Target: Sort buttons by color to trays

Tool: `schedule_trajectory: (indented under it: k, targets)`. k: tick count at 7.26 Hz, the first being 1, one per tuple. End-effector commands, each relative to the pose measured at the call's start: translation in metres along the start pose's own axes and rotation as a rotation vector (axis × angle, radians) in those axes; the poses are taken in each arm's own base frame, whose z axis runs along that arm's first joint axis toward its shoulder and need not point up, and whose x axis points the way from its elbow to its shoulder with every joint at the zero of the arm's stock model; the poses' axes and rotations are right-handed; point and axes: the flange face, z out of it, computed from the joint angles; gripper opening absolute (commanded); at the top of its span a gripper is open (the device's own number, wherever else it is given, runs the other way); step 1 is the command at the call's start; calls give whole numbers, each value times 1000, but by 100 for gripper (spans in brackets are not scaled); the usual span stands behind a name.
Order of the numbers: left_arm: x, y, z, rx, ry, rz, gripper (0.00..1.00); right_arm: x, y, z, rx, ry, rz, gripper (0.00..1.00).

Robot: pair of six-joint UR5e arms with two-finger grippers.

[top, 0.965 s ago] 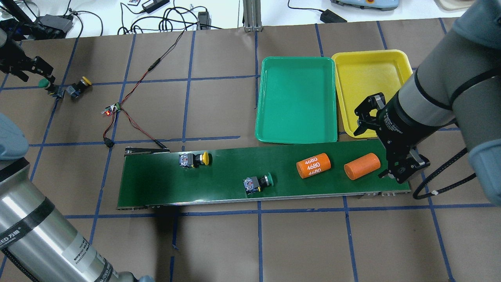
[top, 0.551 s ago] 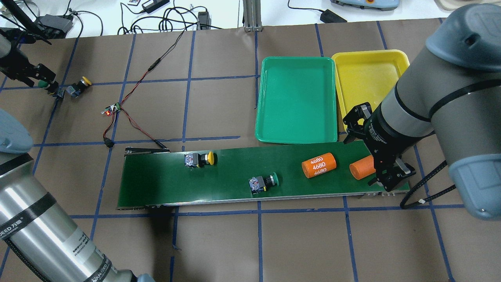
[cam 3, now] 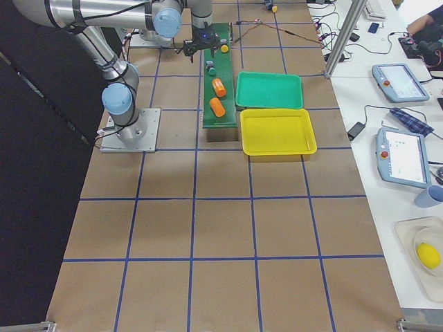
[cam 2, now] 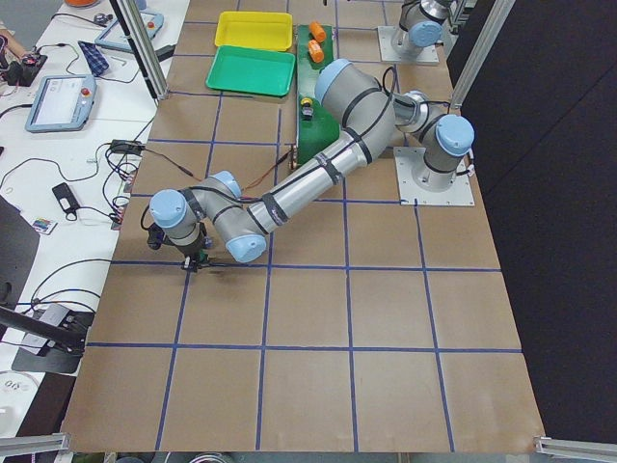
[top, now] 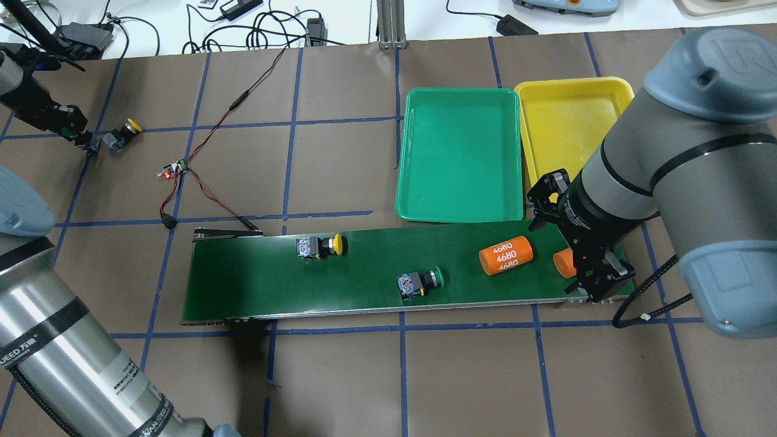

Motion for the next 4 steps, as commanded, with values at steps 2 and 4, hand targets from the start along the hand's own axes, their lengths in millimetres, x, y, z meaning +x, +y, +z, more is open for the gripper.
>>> schedule_trajectory:
  k: [2,4]
  targets:
    - [60,28,-66,-149,108,-81,0,-19,-3,31,-26,-4,91,100]
    - [194,66,-113,-313,141,-97,0,-21,3,55,-91,-31,83,100]
